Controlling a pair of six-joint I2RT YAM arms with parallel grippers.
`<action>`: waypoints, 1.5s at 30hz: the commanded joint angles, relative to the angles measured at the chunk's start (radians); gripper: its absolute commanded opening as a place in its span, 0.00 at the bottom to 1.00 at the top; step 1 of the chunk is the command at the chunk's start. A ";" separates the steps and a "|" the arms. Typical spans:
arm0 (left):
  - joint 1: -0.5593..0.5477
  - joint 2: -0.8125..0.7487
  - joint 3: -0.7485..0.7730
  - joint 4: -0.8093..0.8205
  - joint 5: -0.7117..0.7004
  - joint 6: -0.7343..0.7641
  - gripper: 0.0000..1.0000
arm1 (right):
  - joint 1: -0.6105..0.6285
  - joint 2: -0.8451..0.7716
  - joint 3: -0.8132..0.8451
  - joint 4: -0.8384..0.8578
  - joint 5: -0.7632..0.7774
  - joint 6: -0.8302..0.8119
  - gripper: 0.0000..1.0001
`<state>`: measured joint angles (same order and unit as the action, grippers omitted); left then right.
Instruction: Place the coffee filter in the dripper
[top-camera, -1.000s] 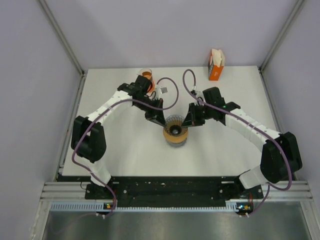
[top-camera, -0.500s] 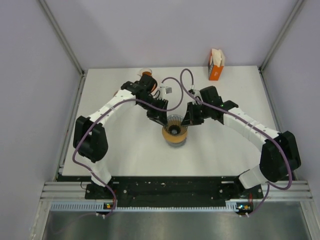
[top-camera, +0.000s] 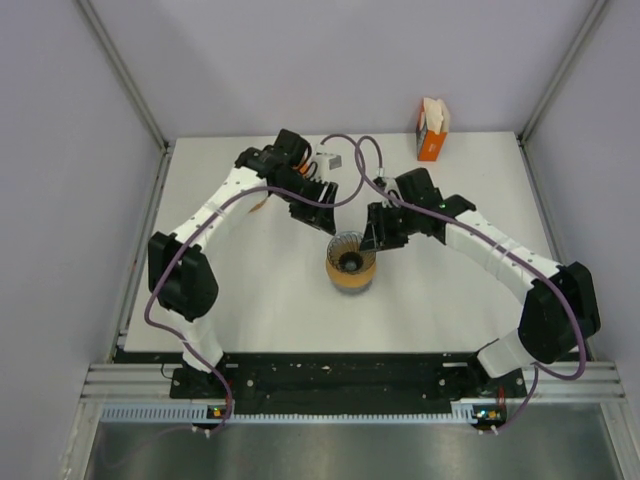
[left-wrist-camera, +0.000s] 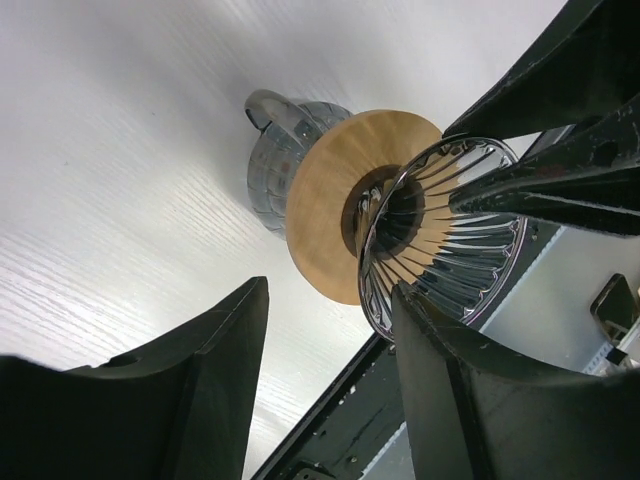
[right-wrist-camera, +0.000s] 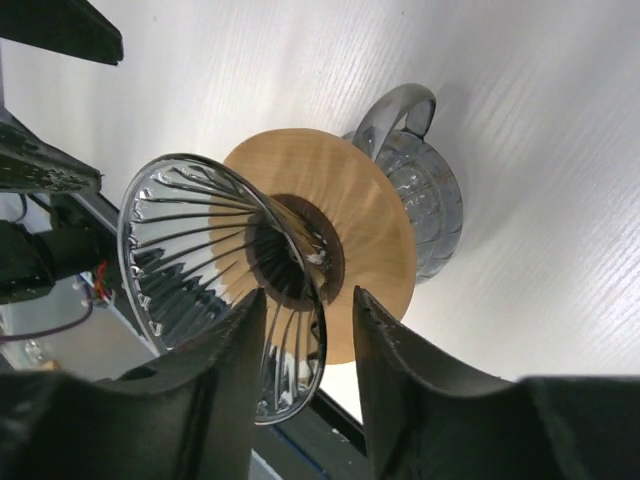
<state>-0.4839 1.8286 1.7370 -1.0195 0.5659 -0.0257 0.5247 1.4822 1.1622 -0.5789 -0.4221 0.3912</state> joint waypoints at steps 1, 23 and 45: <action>0.001 -0.034 0.067 -0.021 -0.006 0.047 0.58 | 0.017 -0.016 0.111 -0.028 0.002 -0.028 0.44; 0.096 -0.153 0.078 0.030 -0.215 0.067 0.59 | -0.440 0.427 0.881 -0.035 0.566 -0.129 0.54; 0.108 -0.075 0.114 0.015 -0.262 0.064 0.57 | -0.508 1.041 1.326 0.174 0.487 -0.089 0.06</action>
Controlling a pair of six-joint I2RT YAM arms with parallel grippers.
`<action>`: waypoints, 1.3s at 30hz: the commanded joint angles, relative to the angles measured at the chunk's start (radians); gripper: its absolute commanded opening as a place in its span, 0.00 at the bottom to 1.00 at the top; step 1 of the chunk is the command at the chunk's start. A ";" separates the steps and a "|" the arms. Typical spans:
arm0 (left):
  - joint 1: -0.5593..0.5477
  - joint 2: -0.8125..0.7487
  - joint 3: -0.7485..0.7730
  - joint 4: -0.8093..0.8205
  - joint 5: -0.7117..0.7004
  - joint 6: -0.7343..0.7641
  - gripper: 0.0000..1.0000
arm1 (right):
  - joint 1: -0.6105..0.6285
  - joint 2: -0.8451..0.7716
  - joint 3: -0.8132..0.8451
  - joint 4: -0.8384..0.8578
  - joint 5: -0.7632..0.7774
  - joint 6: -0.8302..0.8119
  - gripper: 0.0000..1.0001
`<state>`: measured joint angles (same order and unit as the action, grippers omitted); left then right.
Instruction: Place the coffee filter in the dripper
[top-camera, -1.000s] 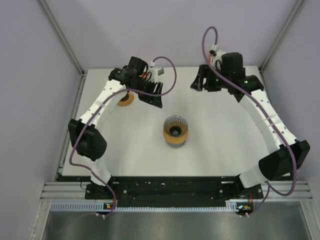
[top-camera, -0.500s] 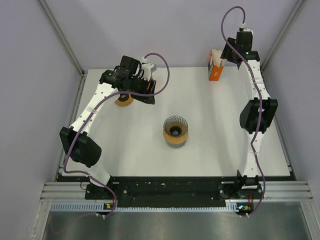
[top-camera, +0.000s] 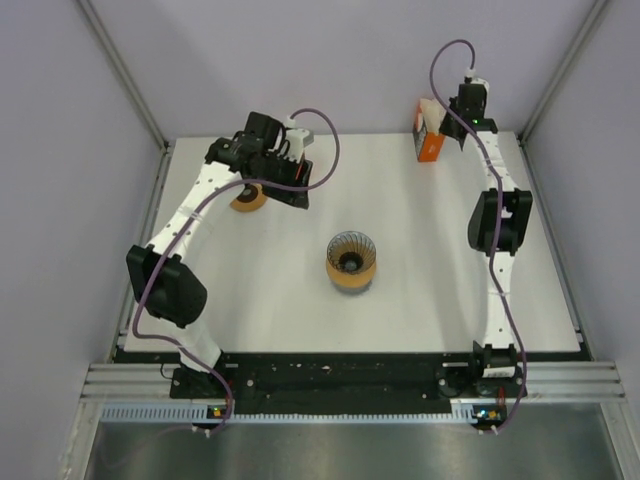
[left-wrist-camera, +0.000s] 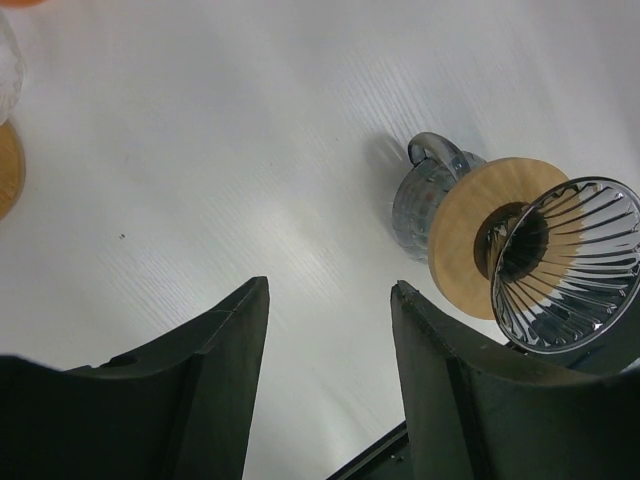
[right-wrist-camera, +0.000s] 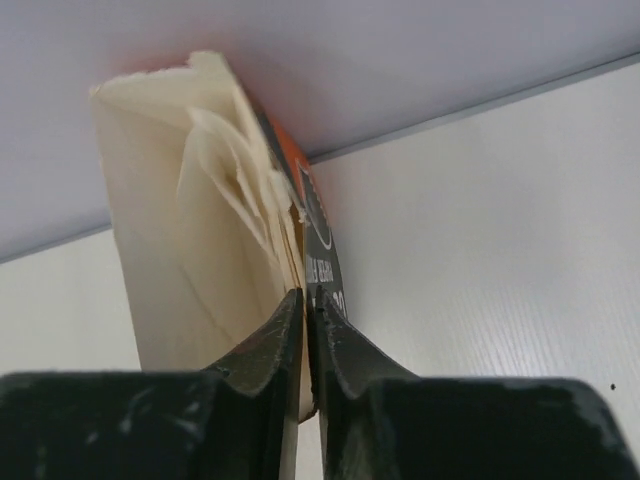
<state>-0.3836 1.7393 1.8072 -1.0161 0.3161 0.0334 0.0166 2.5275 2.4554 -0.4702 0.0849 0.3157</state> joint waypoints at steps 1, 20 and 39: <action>0.009 0.014 0.044 0.013 -0.014 0.006 0.57 | 0.000 -0.016 0.021 0.062 -0.017 -0.024 0.00; 0.094 -0.056 0.380 -0.206 0.262 0.183 0.64 | 0.204 -0.916 -0.811 0.274 -0.240 -0.736 0.00; 0.097 -0.428 0.353 -0.435 0.219 0.422 0.76 | 0.945 -1.102 -0.906 0.169 -0.218 -0.938 0.00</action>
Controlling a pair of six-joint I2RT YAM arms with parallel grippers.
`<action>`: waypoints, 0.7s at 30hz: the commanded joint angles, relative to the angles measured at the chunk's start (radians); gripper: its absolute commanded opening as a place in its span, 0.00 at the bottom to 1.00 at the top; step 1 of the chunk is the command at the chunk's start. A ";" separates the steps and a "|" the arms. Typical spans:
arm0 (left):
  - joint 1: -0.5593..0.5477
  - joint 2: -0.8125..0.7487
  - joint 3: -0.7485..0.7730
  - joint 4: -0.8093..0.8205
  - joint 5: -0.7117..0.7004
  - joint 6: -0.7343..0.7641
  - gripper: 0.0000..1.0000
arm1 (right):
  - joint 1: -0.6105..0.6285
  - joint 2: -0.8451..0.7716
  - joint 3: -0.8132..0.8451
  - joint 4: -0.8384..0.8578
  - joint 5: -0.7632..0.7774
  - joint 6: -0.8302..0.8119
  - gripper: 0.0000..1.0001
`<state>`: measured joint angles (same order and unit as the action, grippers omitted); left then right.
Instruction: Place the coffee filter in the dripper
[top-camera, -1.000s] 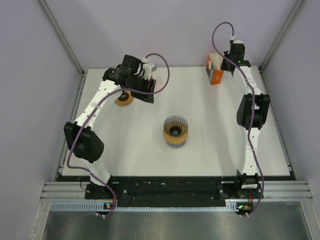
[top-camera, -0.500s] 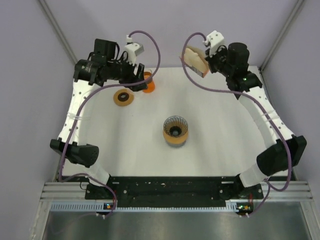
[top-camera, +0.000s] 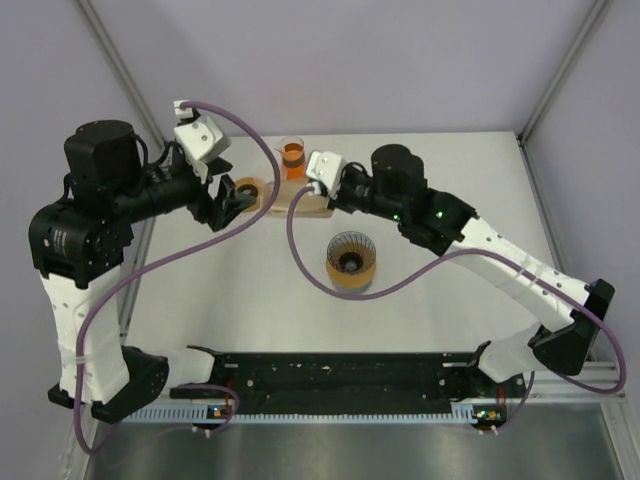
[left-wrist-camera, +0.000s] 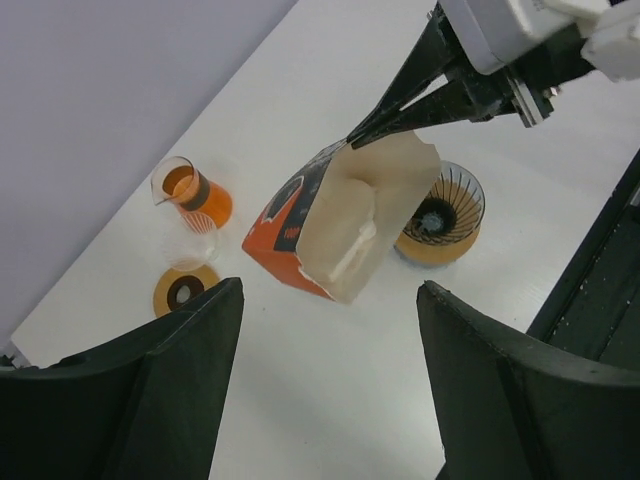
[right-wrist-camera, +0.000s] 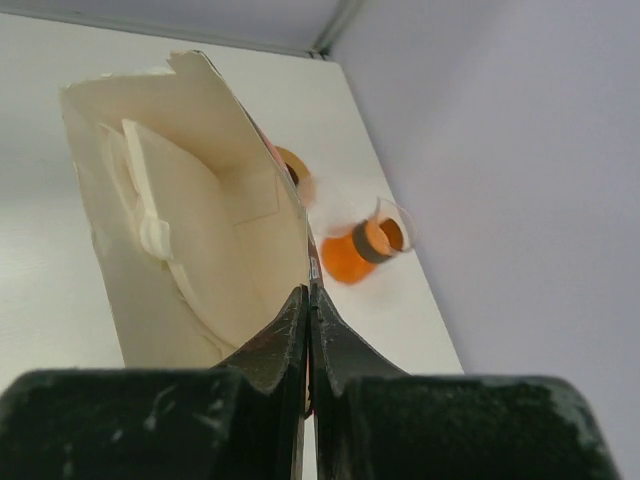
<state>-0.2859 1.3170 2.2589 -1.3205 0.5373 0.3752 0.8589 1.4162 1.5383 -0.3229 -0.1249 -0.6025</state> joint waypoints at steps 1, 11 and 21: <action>-0.001 -0.021 -0.134 -0.135 -0.007 0.093 0.76 | 0.129 0.018 0.011 0.022 -0.013 -0.020 0.00; -0.001 -0.119 -0.415 -0.187 -0.068 0.184 0.74 | 0.216 0.092 -0.020 0.044 -0.183 0.098 0.00; 0.001 -0.163 -0.601 -0.197 -0.059 0.180 0.57 | 0.215 0.075 -0.092 0.125 -0.225 0.124 0.00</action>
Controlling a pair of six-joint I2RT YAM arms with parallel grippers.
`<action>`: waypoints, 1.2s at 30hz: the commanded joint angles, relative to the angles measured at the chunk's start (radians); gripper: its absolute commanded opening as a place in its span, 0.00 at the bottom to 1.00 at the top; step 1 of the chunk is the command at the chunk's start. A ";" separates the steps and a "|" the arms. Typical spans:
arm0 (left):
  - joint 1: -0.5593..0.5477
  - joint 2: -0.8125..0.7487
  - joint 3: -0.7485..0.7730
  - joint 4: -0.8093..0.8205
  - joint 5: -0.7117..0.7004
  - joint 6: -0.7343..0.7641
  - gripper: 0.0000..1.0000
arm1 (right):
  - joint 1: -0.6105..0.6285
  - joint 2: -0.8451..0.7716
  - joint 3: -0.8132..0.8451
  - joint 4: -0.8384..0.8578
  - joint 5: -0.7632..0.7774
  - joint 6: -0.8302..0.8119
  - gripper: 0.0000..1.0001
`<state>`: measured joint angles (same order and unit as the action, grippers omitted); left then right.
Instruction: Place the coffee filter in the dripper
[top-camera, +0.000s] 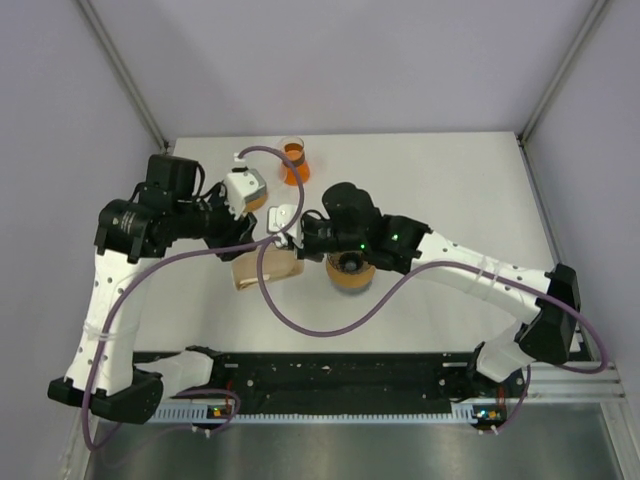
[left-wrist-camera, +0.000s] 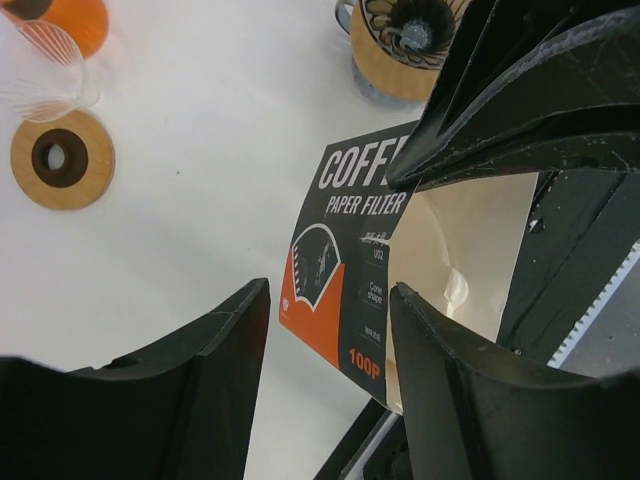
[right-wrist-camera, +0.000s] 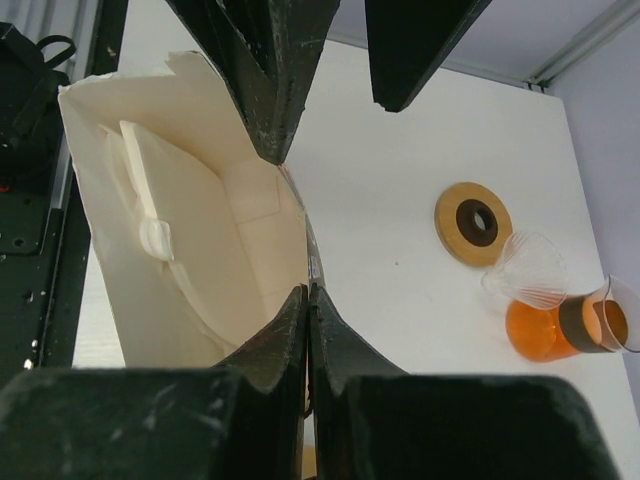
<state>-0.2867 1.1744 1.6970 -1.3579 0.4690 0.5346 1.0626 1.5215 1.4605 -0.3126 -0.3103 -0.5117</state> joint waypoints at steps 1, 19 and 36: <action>0.001 -0.024 -0.046 -0.153 0.008 0.016 0.57 | 0.011 -0.034 -0.022 0.125 -0.035 0.032 0.00; 0.001 -0.081 0.077 -0.216 0.235 0.077 0.50 | -0.099 -0.043 -0.118 0.244 -0.181 0.213 0.00; -0.026 -0.067 -0.063 -0.221 0.265 0.136 0.33 | -0.153 0.008 -0.101 0.262 -0.167 0.361 0.00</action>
<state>-0.3092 1.1103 1.5932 -1.3579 0.7235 0.6601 0.9379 1.5200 1.3159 -0.1013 -0.4870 -0.2466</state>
